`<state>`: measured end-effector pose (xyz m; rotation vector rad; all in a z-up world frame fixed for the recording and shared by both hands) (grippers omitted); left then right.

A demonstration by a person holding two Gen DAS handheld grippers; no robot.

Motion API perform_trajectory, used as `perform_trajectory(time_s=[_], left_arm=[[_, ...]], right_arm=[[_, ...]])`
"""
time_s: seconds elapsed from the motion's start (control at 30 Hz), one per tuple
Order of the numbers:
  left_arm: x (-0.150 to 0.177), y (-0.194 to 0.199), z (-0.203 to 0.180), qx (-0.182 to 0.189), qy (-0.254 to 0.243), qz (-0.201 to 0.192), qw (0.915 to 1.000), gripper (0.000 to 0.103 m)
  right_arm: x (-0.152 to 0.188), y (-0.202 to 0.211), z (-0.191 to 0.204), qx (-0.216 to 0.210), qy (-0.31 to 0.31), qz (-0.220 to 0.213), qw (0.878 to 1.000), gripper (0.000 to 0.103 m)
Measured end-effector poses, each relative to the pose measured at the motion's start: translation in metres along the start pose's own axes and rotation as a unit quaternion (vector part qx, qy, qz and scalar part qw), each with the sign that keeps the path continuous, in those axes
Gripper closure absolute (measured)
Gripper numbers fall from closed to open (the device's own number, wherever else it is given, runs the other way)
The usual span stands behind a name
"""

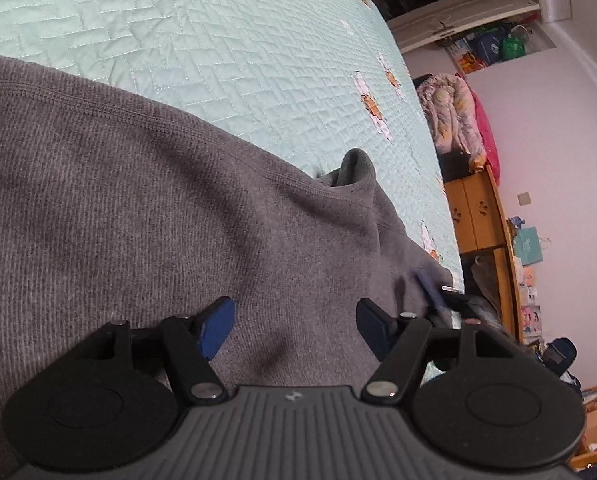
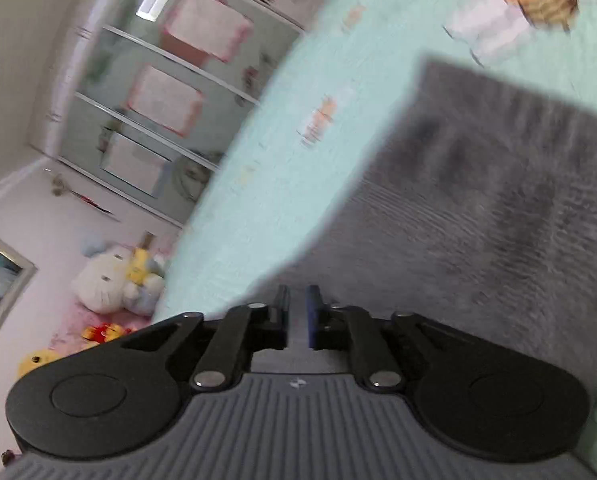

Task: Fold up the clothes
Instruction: 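Open the left tool and move both tools along the folded sweatshirt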

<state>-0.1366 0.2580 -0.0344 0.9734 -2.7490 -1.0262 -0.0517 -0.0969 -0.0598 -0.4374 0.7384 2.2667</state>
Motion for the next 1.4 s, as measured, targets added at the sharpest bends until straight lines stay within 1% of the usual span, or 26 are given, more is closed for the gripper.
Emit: perform_trajectory(time_s=[0.03, 0.1, 0.17, 0.27, 0.37, 0.47, 0.53, 0.6, 0.63, 0.67, 0.7, 0.73, 0.77, 0.83, 0.87, 0.93, 1.0, 1.07, 1.1, 1.13, 1.2, 1.23, 1.3, 1.33, 1.37, 1.4], left_arm=[[0.001, -0.001, -0.002, -0.005, 0.0, -0.002, 1.0, 0.032], [0.002, -0.001, -0.003, -0.012, 0.001, -0.006, 0.9999, 0.032], [0.002, -0.005, -0.006, -0.017, 0.007, -0.009, 0.9998, 0.032], [0.002, -0.003, -0.006, -0.023, 0.023, -0.015, 0.9994, 0.032], [0.005, 0.007, -0.01, -0.036, 0.03, -0.023, 0.9986, 0.031], [0.014, 0.026, -0.018, -0.043, 0.0, -0.039, 0.9983, 0.029], [0.02, 0.04, -0.015, -0.041, -0.007, -0.051, 0.9978, 0.026], [0.026, 0.048, -0.002, -0.045, -0.001, -0.06, 0.9972, 0.024], [0.028, 0.051, 0.006, -0.051, 0.003, -0.061, 0.9969, 0.025], [0.029, 0.053, 0.015, -0.048, 0.008, -0.061, 0.9969, 0.028], [0.03, 0.056, 0.021, -0.035, 0.015, -0.064, 0.9972, 0.028], [0.031, 0.06, 0.026, -0.025, 0.022, -0.066, 0.9973, 0.028], [0.03, 0.065, 0.028, -0.018, 0.029, -0.068, 0.9971, 0.028], [0.029, 0.08, 0.029, -0.015, 0.032, -0.08, 0.9961, 0.027], [0.028, 0.088, 0.029, -0.015, 0.03, -0.089, 0.9954, 0.027], [0.027, 0.109, 0.032, -0.004, 0.023, -0.113, 0.9933, 0.025], [0.026, 0.127, 0.044, -0.004, 0.021, -0.14, 0.9899, 0.023], [0.027, 0.141, 0.062, -0.018, 0.027, -0.159, 0.9867, 0.022], [0.026, 0.144, 0.073, -0.024, 0.035, -0.162, 0.9859, 0.022], [0.026, 0.149, 0.083, -0.022, 0.048, -0.166, 0.9847, 0.023], [0.025, 0.163, 0.096, -0.002, 0.076, -0.18, 0.9806, 0.024], [0.025, 0.173, 0.099, -0.001, 0.078, -0.195, 0.9777, 0.024], [0.024, 0.201, 0.101, -0.008, 0.066, -0.24, 0.9684, 0.024], [0.024, 0.217, 0.104, -0.004, 0.065, -0.268, 0.9613, 0.024], [0.024, 0.234, 0.11, 0.0, 0.069, -0.297, 0.9522, 0.023], [0.025, 0.253, 0.12, 0.0, 0.083, -0.331, 0.94, 0.022]], right_arm=[[-0.001, 0.003, -0.001, 0.007, 0.001, -0.004, 1.0, 0.08], [-0.002, 0.01, -0.002, 0.022, 0.004, -0.013, 1.0, 0.063], [-0.004, 0.017, -0.003, 0.037, 0.007, -0.022, 0.999, 0.056], [-0.005, 0.027, -0.003, 0.057, 0.01, -0.036, 0.998, 0.057], [-0.005, 0.038, 0.01, 0.064, 0.013, -0.051, 0.997, 0.056], [0.0, 0.046, 0.041, 0.038, 0.058, -0.061, 0.996, 0.056], [0.011, 0.048, 0.056, 0.015, 0.076, -0.053, 0.996, 0.056], [0.03, 0.054, 0.058, 0.002, 0.084, -0.034, 0.996, 0.056], [0.04, 0.054, 0.056, -0.001, 0.084, -0.02, 0.996, 0.056], [0.048, 0.051, 0.052, 0.004, 0.08, -0.007, 0.997, 0.056], [0.054, 0.049, 0.045, 0.018, 0.077, -0.003, 0.997, 0.061], [0.059, 0.047, 0.039, 0.031, 0.073, 0.002, 0.997, 0.068], [0.064, 0.045, 0.032, 0.045, 0.069, 0.007, 0.997, 0.079], [0.067, 0.049, 0.035, 0.058, 0.071, 0.009, 0.996, 0.078], [0.069, 0.054, 0.046, 0.051, 0.083, 0.005, 0.995, 0.075], [0.072, 0.064, 0.069, 0.035, 0.107, -0.002, 0.994, 0.075], [0.083, 0.066, 0.091, -0.002, 0.128, 0.001, 0.992, 0.075], [0.1, 0.059, 0.102, -0.04, 0.133, 0.026, 0.99, 0.075], [0.11, 0.053, 0.101, -0.044, 0.132, 0.041, 0.989, 0.075], [0.117, 0.046, 0.095, -0.033, 0.127, 0.051, 0.99, 0.075], [0.131, 0.032, 0.083, -0.012, 0.118, 0.071, 0.99, 0.079], [0.135, 0.028, 0.08, -0.003, 0.115, 0.078, 0.99, 0.079], [0.132, 0.031, 0.087, 0.003, 0.117, 0.08, 0.99, 0.076], [0.129, 0.033, 0.095, 0.003, 0.129, 0.08, 0.988, 0.076], [0.129, 0.035, 0.104, -0.002, 0.142, 0.079, 0.987, 0.076], [0.129, 0.034, 0.115, -0.011, 0.157, 0.08, 0.984, 0.076]])
Point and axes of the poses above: each gripper's, at about its wrist camera, not at the fingertips, and y roughly against the way its jaws point, z to its left, x to its underside, the point moved 8 cm from there along -y, roughly the way its jaws point, and after that the axes turned 6 degrees about y, right-handed, at the moved point
